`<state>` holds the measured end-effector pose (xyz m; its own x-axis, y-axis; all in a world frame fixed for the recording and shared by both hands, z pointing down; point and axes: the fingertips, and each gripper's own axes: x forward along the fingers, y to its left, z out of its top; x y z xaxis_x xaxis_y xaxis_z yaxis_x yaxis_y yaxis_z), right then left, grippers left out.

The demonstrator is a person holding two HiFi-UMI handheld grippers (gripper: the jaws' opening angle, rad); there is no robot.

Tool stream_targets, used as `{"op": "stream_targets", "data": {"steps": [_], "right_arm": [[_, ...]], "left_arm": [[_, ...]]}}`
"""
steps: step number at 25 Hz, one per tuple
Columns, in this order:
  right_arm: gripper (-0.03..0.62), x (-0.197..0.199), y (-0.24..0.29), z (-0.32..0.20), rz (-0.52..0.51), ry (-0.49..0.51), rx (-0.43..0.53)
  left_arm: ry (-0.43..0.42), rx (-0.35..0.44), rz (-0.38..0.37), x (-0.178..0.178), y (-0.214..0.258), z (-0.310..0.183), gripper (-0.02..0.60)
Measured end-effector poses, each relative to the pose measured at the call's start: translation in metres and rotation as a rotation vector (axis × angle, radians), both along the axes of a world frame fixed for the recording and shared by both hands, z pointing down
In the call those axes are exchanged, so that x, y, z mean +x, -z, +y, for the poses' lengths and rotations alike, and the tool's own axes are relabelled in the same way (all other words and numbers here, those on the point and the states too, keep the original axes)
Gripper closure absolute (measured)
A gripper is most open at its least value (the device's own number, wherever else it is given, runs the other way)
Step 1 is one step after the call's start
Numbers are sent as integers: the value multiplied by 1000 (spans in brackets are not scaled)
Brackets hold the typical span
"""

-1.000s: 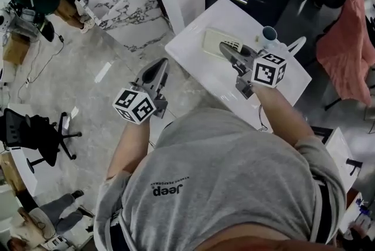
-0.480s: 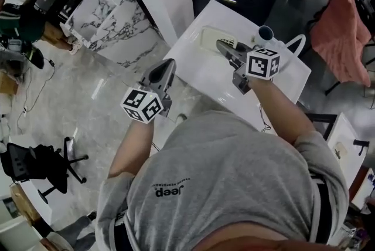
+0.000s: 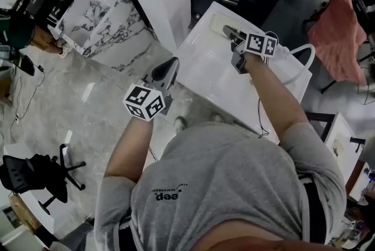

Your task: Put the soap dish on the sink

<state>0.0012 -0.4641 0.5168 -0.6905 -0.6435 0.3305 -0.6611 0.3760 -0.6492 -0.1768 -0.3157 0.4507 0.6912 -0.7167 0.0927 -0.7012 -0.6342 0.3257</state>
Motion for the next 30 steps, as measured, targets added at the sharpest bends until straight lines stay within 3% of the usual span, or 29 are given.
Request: {"op": "stream_targets", "data": {"steps": [6,13,20,30], "right_arm": [[531,22,-64,-68,14,-96,-105],[531,37,-124,-123,28,-140,-219],[531,40,-172,-142,14,-137,-322],[470,50,-195,-152,177,-116,-387]], "left_arm": [[7,-42,-3,-11,-27,-27,568],[13,-104,7,-22,-60,-43,568],[-4,-156,27,-28,-85,-45,568],[4,-185,58,-30,-95,-54,568]]}}
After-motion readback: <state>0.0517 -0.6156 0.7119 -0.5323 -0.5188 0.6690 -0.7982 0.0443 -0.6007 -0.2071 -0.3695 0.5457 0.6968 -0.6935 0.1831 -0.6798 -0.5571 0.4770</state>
